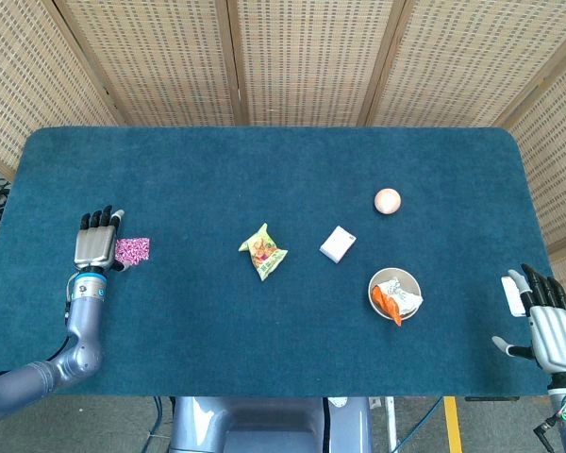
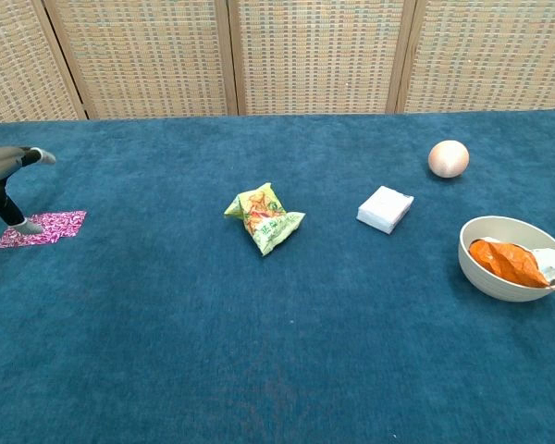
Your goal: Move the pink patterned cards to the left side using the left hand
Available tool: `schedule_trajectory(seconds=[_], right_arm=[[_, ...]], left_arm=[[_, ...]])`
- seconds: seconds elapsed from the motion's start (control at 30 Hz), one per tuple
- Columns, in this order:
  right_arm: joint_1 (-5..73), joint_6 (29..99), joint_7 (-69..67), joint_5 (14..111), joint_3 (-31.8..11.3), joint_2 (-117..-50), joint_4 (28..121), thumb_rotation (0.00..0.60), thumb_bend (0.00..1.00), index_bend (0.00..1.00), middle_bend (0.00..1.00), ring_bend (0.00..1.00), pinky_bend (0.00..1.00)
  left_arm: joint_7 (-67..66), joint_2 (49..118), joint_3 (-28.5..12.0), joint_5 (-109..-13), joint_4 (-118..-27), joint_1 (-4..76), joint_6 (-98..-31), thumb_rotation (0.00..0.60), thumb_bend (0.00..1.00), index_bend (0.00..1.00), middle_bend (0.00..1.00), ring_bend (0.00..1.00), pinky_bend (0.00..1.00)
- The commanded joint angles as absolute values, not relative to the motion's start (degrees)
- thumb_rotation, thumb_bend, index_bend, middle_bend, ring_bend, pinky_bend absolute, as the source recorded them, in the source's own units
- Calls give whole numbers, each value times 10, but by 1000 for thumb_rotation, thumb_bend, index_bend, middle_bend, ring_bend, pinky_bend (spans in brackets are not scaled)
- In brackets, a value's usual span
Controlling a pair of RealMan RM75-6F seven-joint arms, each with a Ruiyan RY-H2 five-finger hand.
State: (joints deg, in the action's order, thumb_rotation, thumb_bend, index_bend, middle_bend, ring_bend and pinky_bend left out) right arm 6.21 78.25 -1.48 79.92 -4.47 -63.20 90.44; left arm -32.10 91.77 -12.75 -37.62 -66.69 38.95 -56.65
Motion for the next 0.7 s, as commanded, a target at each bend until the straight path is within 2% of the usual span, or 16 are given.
schedule_trajectory(seconds=[0.03, 0.2, 0.3, 0.53, 0.7], right_arm=[[60, 795, -15, 809, -45, -636, 901, 600, 131, 0, 0, 0, 0], [56, 809, -14, 817, -46, -638, 896, 600, 131, 0, 0, 0, 0], [55, 814, -14, 818, -47, -640, 893, 600, 131, 0, 0, 0, 0], [52, 843, 7, 828, -55, -656, 873, 600, 131, 0, 0, 0, 0], [50, 851, 15, 831, -55, -662, 869, 600, 131, 0, 0, 0, 0]], left_arm=[[-254, 881, -111, -485, -735, 358, -621, 600, 194, 7, 0, 0, 0], [-230, 837, -52, -621, -803, 313, -712, 600, 191, 0, 0, 0, 0], [-238, 816, -25, -666, -835, 288, -756, 600, 191, 0, 0, 0, 0], [-285, 761, 41, -719, -895, 225, -823, 600, 188, 0, 0, 0, 0], [-264, 740, 67, -738, -918, 191, -841, 600, 193, 0, 0, 0, 0]])
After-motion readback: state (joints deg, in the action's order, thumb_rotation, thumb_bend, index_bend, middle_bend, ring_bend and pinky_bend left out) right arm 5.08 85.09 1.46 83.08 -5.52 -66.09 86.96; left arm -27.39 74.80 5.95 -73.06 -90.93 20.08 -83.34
